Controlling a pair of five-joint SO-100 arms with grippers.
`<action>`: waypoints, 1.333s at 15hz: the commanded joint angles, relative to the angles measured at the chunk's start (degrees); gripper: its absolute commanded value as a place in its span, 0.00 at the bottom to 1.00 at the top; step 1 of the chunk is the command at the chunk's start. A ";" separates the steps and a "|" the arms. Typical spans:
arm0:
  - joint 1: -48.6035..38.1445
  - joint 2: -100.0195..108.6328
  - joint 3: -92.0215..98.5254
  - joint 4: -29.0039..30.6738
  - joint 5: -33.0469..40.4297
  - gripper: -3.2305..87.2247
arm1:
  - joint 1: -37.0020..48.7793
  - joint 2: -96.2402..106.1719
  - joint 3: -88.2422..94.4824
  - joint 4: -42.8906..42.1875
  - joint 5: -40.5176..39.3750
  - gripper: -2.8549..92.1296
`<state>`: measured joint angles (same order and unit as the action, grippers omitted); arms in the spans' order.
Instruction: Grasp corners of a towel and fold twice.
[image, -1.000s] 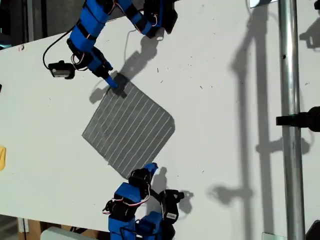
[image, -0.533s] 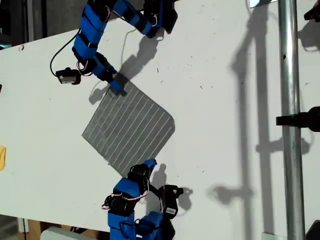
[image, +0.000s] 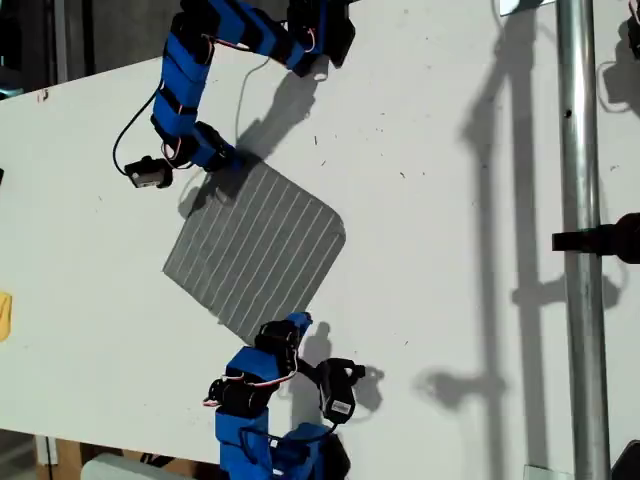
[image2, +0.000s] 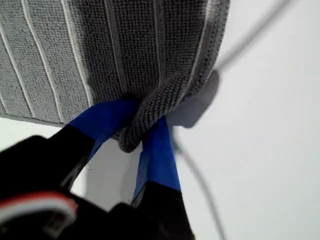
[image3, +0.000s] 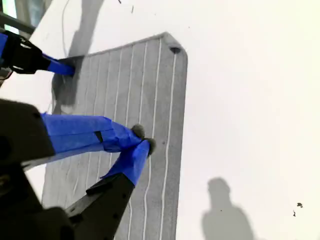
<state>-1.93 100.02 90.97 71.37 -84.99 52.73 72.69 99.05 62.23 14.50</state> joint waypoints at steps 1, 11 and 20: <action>-1.14 -4.22 -7.38 0.26 1.05 0.01 | -0.97 0.79 -1.85 -0.97 -0.44 0.03; -1.05 -24.61 -27.77 -4.92 16.96 0.39 | -2.99 -1.32 -3.34 -0.97 0.79 0.03; -2.99 -43.95 -39.46 -10.28 18.28 0.33 | -4.57 -1.32 -6.33 0.00 1.32 0.03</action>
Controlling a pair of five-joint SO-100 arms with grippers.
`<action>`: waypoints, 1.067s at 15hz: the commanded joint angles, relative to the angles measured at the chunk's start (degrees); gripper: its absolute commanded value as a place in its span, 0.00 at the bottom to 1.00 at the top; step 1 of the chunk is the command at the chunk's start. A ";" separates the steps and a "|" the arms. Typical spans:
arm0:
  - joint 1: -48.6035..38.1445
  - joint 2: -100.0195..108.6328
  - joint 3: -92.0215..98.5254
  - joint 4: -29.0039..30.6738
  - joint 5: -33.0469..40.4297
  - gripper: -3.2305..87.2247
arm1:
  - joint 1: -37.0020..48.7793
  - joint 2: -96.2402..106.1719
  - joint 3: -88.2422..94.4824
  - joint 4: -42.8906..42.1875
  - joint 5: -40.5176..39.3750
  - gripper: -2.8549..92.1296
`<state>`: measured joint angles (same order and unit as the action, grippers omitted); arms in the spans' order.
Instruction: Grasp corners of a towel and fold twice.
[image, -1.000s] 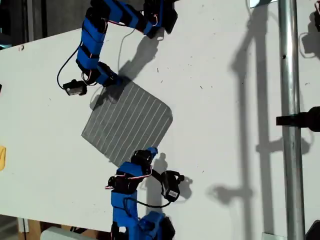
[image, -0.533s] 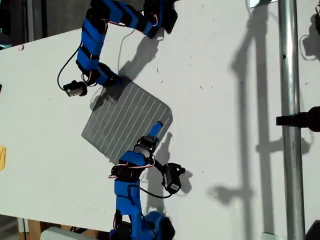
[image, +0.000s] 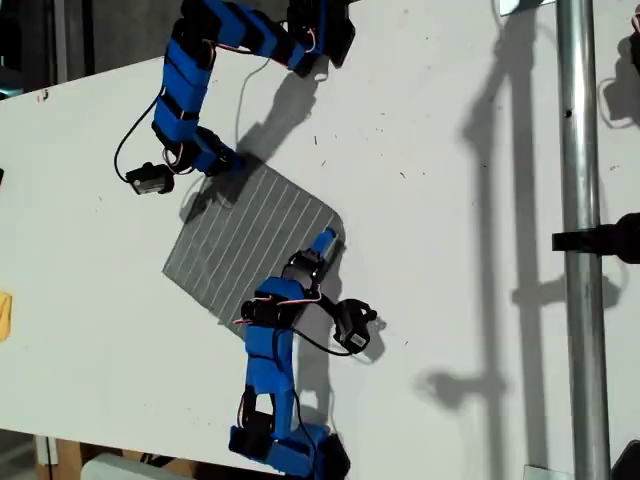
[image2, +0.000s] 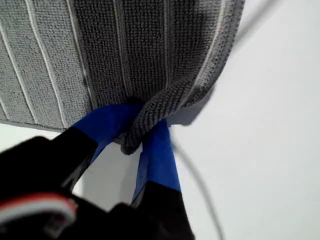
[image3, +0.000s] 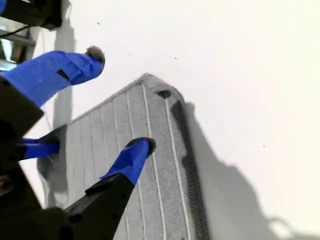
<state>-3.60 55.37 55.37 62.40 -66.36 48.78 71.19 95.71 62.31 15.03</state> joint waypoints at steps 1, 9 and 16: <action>-1.58 -0.97 -4.83 -2.29 -0.62 0.32 | -1.05 0.18 -3.52 0.35 0.88 0.03; -3.08 -10.99 -8.26 -3.87 -4.48 0.23 | -2.02 3.96 -4.83 2.90 1.49 0.03; -2.72 -11.43 -8.26 5.98 -10.20 0.01 | -4.22 8.53 -8.00 7.29 3.43 0.03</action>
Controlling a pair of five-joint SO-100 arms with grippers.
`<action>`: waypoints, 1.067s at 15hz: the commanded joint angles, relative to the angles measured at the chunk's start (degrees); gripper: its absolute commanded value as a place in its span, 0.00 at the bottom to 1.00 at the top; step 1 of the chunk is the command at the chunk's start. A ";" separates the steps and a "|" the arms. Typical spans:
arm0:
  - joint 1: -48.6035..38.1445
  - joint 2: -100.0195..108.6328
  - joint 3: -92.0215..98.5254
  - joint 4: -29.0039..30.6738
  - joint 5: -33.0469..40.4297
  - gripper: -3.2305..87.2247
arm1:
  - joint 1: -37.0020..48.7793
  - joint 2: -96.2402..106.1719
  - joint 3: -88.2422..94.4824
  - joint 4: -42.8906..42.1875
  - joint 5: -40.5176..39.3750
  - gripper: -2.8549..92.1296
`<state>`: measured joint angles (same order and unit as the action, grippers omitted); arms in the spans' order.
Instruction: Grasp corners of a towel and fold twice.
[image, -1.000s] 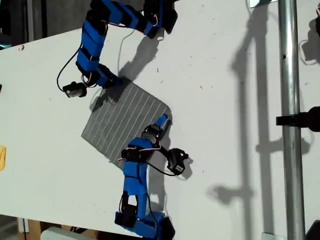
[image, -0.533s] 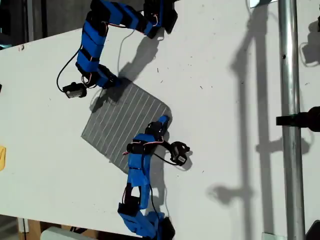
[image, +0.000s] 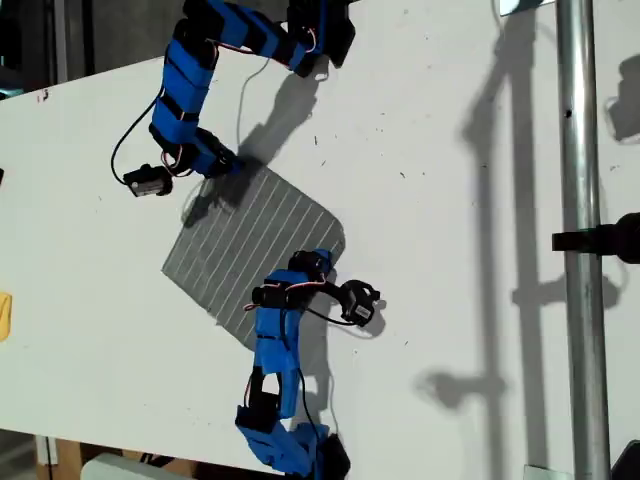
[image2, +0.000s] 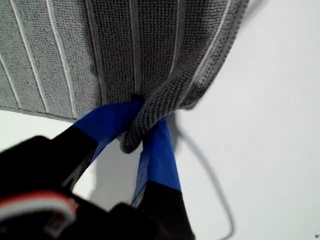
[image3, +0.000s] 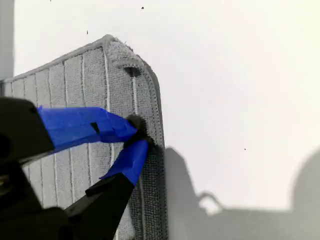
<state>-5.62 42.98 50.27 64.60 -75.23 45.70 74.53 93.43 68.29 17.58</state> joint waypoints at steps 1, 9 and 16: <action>-0.44 0.97 -2.64 7.38 -2.29 0.01 | -2.20 6.42 -7.03 2.81 1.58 0.03; 6.86 17.14 21.45 11.95 -10.20 0.01 | -14.59 13.36 -6.86 11.34 12.83 0.03; 5.80 63.81 73.83 1.14 -18.54 0.01 | -37.27 -1.85 -10.02 7.29 31.20 0.03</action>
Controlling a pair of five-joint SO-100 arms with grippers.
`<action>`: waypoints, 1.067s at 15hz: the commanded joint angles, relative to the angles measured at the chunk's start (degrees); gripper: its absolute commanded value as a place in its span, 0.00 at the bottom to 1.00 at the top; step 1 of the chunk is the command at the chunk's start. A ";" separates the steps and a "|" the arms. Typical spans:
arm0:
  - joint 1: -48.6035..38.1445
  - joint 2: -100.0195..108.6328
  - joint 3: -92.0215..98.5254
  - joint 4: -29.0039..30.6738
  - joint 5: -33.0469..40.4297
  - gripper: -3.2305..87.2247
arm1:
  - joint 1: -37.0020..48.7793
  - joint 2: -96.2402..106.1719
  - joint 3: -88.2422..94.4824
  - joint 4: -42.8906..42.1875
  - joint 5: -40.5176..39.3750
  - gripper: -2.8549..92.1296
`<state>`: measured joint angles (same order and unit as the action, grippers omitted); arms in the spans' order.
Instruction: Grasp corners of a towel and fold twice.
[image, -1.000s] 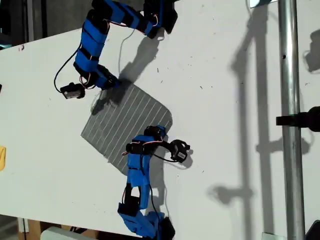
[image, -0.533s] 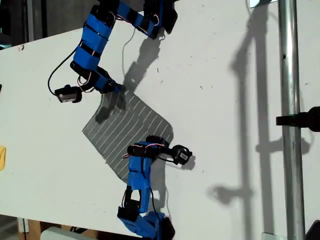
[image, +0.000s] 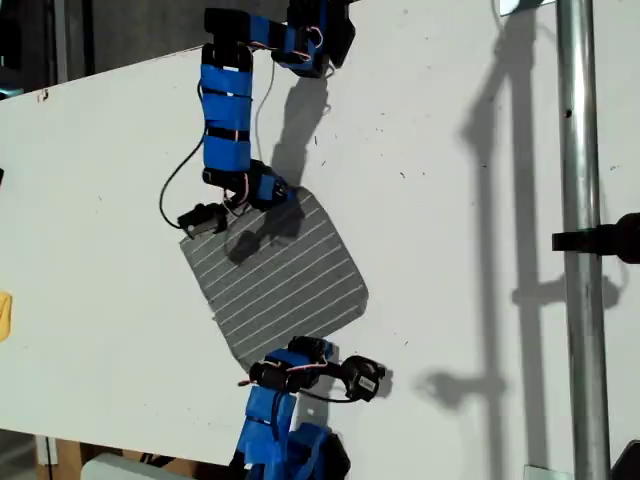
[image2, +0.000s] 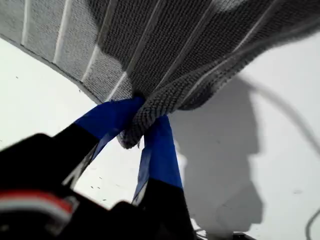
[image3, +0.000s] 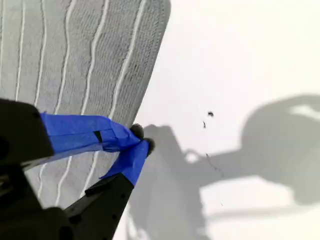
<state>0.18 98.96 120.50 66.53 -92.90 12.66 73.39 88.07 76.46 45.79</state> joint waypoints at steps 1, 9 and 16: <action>-0.18 9.58 5.19 -0.35 -1.05 0.01 | -6.68 -2.64 -6.15 -0.70 4.83 0.03; 2.55 6.68 -12.74 -0.44 4.13 0.01 | -3.60 -2.72 -4.92 -0.09 3.34 0.03; 9.23 -13.97 -27.16 -9.67 7.65 0.29 | -2.02 -0.09 -5.10 0.88 1.49 0.03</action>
<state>8.17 87.80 97.03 59.68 -85.25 9.93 69.17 85.34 76.55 47.81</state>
